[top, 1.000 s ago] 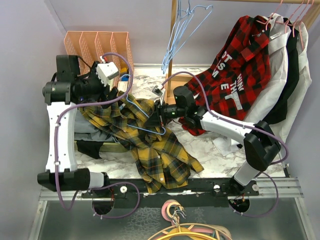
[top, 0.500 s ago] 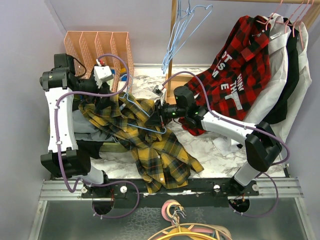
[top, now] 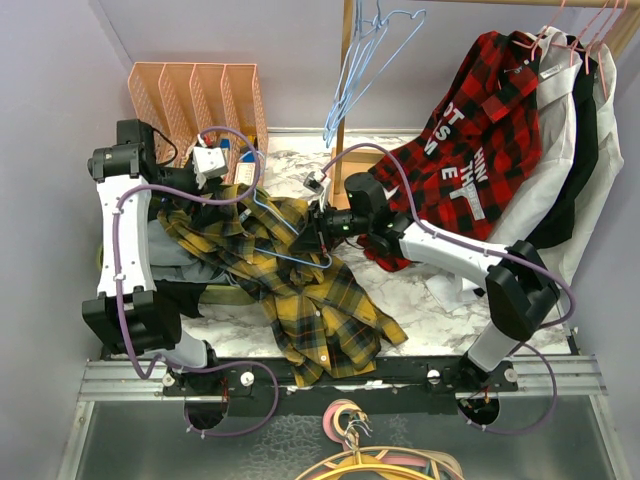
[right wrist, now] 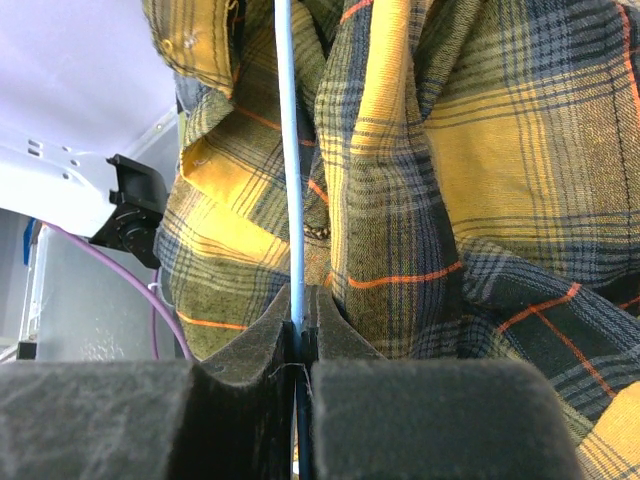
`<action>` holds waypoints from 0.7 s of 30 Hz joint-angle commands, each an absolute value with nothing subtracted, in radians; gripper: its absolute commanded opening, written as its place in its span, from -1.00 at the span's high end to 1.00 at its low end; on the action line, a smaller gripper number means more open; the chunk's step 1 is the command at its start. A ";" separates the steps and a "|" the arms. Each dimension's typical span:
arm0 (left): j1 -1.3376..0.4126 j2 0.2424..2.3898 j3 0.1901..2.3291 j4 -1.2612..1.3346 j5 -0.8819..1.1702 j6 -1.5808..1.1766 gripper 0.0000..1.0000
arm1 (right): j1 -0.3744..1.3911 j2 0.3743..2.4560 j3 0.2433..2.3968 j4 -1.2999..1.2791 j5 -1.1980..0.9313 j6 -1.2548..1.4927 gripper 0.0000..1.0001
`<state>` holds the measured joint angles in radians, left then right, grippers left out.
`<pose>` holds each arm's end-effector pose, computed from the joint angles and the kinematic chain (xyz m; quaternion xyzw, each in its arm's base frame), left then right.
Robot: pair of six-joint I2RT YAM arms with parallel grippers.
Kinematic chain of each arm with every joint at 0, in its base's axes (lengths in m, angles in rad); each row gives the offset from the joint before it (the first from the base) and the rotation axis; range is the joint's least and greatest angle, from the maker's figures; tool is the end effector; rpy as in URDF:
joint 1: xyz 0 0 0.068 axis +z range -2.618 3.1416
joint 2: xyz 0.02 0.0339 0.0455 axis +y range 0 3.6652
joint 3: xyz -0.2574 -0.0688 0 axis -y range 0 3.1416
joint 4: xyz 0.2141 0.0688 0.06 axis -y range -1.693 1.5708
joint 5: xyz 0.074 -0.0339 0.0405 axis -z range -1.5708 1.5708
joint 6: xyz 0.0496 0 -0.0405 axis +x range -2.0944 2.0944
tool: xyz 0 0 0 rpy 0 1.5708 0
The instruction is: Place the shirt on the hanger
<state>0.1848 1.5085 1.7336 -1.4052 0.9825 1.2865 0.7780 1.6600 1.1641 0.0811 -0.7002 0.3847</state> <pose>0.2415 0.0032 0.3828 0.5308 0.6891 -0.2282 0.4374 0.2356 0.2770 0.2757 -0.3375 0.7350 0.5219 0.2711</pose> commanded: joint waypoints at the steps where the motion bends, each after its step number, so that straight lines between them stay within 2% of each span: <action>1: 0.175 1.523 1.724 -1.421 1.029 1.370 -0.79 | 0.784 1.692 1.206 0.076 -0.703 0.366 0.98; 8: 0.144 1.593 1.775 -1.423 1.015 1.350 -0.76 | 0.784 1.703 1.206 0.090 -0.718 0.390 0.98; 16: 0.068 1.581 1.698 -1.420 0.957 1.390 -0.50 | 0.784 1.680 1.203 0.090 -0.707 0.382 0.97; 18: 0.064 1.579 1.690 -1.420 0.953 1.390 -0.31 | 0.784 1.679 1.210 0.082 -0.702 0.379 0.98; 21: 0.064 1.569 1.675 -1.420 0.943 1.396 0.19 | 0.784 1.682 1.218 0.076 -0.693 0.376 0.98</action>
<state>0.0635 1.5959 1.6947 -1.4075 0.9535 1.3571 0.7780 1.6844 1.1770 0.0742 -0.7067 0.3904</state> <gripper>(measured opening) 0.544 0.027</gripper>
